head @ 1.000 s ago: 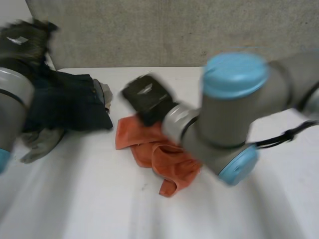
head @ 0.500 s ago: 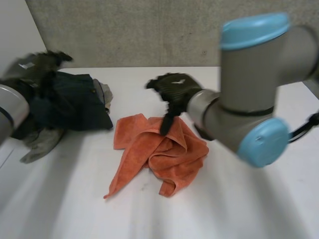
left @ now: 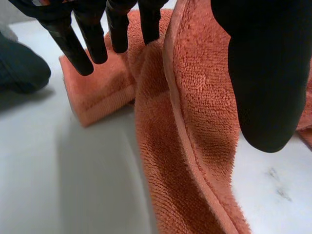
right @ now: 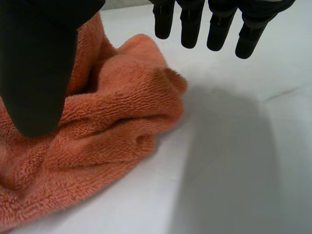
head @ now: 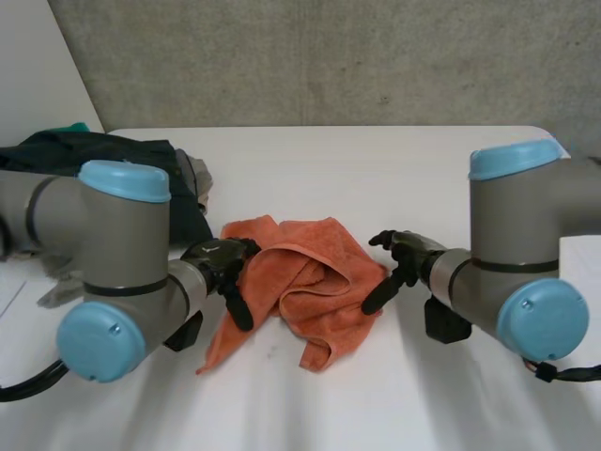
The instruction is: Fold the laundry.
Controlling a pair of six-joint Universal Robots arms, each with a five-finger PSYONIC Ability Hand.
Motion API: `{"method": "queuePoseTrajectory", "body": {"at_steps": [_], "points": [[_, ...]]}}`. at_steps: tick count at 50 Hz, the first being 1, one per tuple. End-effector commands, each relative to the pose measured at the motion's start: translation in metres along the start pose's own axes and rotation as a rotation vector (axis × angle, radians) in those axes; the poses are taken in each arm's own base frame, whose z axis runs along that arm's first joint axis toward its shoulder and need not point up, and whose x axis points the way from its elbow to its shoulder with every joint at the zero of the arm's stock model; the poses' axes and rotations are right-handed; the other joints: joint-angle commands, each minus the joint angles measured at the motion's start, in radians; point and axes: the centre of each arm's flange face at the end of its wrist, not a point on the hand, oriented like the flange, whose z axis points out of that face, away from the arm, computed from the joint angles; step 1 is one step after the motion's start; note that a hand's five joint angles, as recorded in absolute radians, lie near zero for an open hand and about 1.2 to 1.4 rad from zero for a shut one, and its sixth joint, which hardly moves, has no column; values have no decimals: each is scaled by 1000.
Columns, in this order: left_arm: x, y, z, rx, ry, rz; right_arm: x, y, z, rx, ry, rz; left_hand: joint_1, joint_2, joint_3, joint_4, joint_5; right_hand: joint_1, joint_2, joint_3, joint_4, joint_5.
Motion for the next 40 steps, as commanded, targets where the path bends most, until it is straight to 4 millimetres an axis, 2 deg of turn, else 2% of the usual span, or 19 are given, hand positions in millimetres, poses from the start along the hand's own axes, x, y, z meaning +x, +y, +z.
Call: {"method": "queuePoseTrajectory", "body": {"at_steps": [1, 3, 6, 7, 10, 14, 15, 18, 19, 23, 26, 30, 33, 34, 36, 37, 38, 39, 40], "points": [[5, 4, 15, -13, -38, 2, -11, 13, 14, 22, 13, -81, 404, 394, 393, 395, 384, 286, 299, 300, 298, 288], [6, 3, 17, -4, -70, 22, -12, 10, 18, 58, 23, -116, 726, 716, 715, 717, 706, 638, 650, 651, 649, 639], [5, -1, 17, 15, -122, 41, -14, 8, 20, 83, 15, -156, 1009, 999, 997, 1000, 989, 979, 992, 992, 991, 980], [1, -8, 15, 36, -163, 46, -14, 5, 21, 97, 6, -187, 1181, 1171, 1170, 1172, 1161, 1167, 1179, 1180, 1178, 1168], [-4, -22, 5, 67, -214, 48, -12, -1, 21, 118, -2, -237, 1183, 1173, 1171, 1174, 1163, 1169, 1181, 1182, 1180, 1170], [-15, -51, -21, 126, -235, 40, -3, -36, 10, 212, 16, -331, 1183, 1173, 1171, 1174, 1163, 1169, 1181, 1182, 1180, 1170], [-20, -63, -34, 156, -231, 35, 1, -54, 1, 258, 22, -380, 1183, 1173, 1171, 1174, 1163, 1169, 1181, 1182, 1180, 1170], [-28, -80, -53, 208, -220, 39, 4, -76, -12, 321, 20, -461, 1183, 1173, 1171, 1174, 1163, 1169, 1181, 1182, 1180, 1170], [-32, -88, -65, 240, -210, 50, 5, -90, -21, 364, 15, -510, 1183, 1173, 1171, 1174, 1163, 1169, 1181, 1182, 1180, 1170], [-33, -97, -84, 294, -174, 99, 0, -120, -37, 473, -45, -599, 1183, 1173, 1171, 1174, 1163, 1169, 1181, 1182, 1180, 1170], [-28, -96, -84, 305, -144, 141, 0, -129, -37, 496, -84, -628, 1183, 1173, 1171, 1174, 1163, 1169, 1181, 1182, 1180, 1170], [-22, -82, -64, 269, -114, 189, 9, -120, -7, 439, -137, -652, 1183, 1173, 1171, 1174, 1163, 1169, 1181, 1182, 1180, 1170], [-18, -65, -41, 206, -119, 208, 13, -107, 24, 416, -171, -727, 1183, 1173, 1171, 1174, 1163, 1169, 1181, 1182, 1180, 1170], [-15, -56, -30, 173, -127, 216, 19, -100, 41, 401, -168, -771, 1183, 1173, 1171, 1174, 1163, 1169, 1181, 1182, 1180, 1170], [-14, -49, -19, 145, -144, 220, 25, -92, 55, 383, -157, -819, 1183, 1173, 1171, 1174, 1163, 1169, 1181, 1182, 1180, 1170], [-13, -46, -15, 134, -154, 222, 27, -88, 61, 374, -148, -843, 1183, 1173, 1171, 1174, 1163, 953, 966, 967, 965, 955], [-14, -41, -5, 113, -186, 223, 33, -81, 73, 351, -124, -882, 1183, 1173, 1171, 1174, 1163, 416, 429, 430, 428, 418], [-15, -39, -1, 106, -204, 221, 36, -77, 77, 337, -107, -899, 1183, 1173, 1171, 1174, 1163, 196, 208, 209, 207, 197], [-16, -38, 2, 100, -220, 220, 39, -74, 81, 321, -88, -907, 1151, 1141, 1140, 1142, 1131, 86, 99, 99, 98, 88]]}}
